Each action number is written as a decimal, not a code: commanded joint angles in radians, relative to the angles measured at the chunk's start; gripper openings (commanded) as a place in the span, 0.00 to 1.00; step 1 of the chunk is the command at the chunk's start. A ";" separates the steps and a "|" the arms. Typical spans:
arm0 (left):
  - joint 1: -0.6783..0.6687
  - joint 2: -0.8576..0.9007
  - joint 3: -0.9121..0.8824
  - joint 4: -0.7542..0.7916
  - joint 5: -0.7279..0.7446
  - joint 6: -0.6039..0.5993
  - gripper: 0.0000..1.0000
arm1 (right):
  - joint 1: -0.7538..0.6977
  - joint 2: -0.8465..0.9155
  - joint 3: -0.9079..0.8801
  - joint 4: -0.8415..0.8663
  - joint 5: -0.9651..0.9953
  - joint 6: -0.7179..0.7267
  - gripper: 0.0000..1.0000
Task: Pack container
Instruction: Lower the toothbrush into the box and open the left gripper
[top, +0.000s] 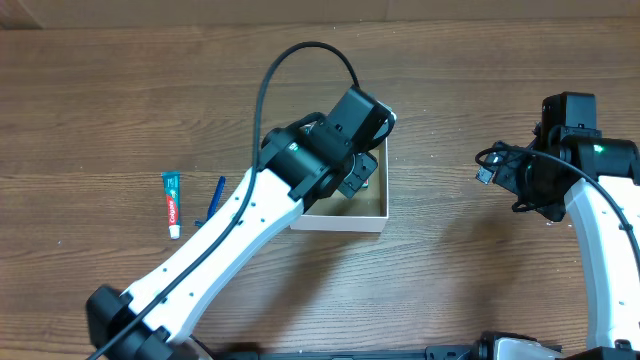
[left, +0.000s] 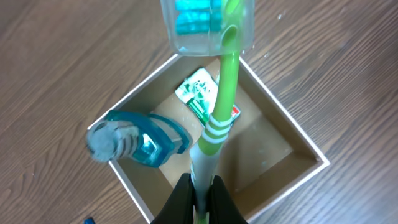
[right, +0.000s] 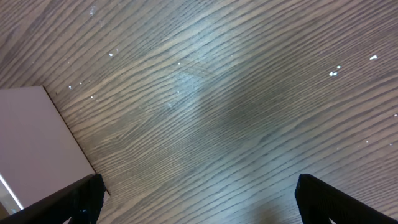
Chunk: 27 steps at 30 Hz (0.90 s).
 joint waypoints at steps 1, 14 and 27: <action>0.041 0.100 -0.002 -0.020 0.008 0.030 0.04 | -0.003 -0.011 -0.002 0.003 -0.001 -0.003 1.00; 0.048 0.296 0.001 -0.042 0.019 0.031 0.48 | -0.003 -0.011 -0.002 0.002 -0.002 -0.004 1.00; 0.519 -0.164 0.286 -0.468 -0.110 -0.351 1.00 | -0.003 -0.011 -0.002 0.012 -0.002 -0.007 1.00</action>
